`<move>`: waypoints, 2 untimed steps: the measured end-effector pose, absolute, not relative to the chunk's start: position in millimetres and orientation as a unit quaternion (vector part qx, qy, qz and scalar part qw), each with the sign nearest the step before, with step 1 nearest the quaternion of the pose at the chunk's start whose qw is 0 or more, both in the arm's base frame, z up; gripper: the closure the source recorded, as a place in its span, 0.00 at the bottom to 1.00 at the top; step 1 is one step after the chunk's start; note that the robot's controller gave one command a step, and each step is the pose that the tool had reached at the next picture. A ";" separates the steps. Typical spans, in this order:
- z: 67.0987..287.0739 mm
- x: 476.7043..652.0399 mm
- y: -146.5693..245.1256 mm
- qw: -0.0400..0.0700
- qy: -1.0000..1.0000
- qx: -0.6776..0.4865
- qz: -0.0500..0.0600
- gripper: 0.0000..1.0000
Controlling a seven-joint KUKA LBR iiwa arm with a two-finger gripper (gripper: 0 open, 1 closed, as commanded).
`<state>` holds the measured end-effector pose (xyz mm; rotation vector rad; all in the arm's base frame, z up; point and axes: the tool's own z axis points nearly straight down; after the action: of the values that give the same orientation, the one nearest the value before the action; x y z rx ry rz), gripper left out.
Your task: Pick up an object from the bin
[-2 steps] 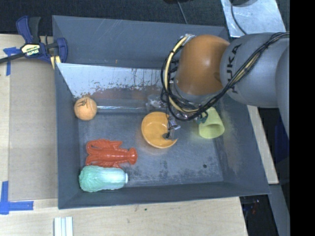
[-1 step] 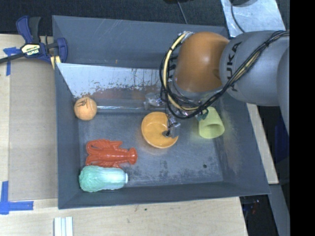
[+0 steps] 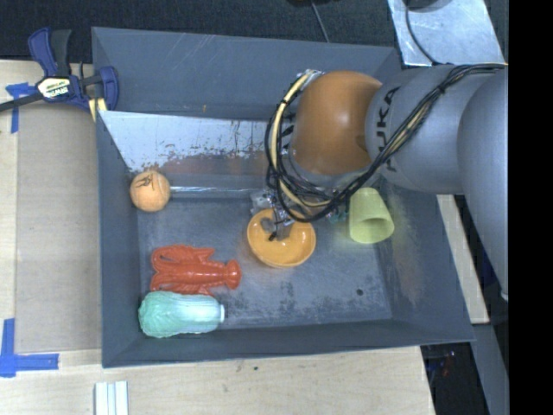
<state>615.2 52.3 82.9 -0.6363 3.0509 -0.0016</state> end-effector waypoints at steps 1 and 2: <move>83.0 615.3 52.2 0.013 0.979 -0.204 -0.001 1.00; 108.8 607.2 48.2 0.014 0.976 -0.218 -0.001 1.00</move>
Offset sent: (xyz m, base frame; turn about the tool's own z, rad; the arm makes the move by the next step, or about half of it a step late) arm -0.0092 -0.0037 0.0242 -0.0305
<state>607.2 48.2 108.8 -0.6783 3.0381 -0.0030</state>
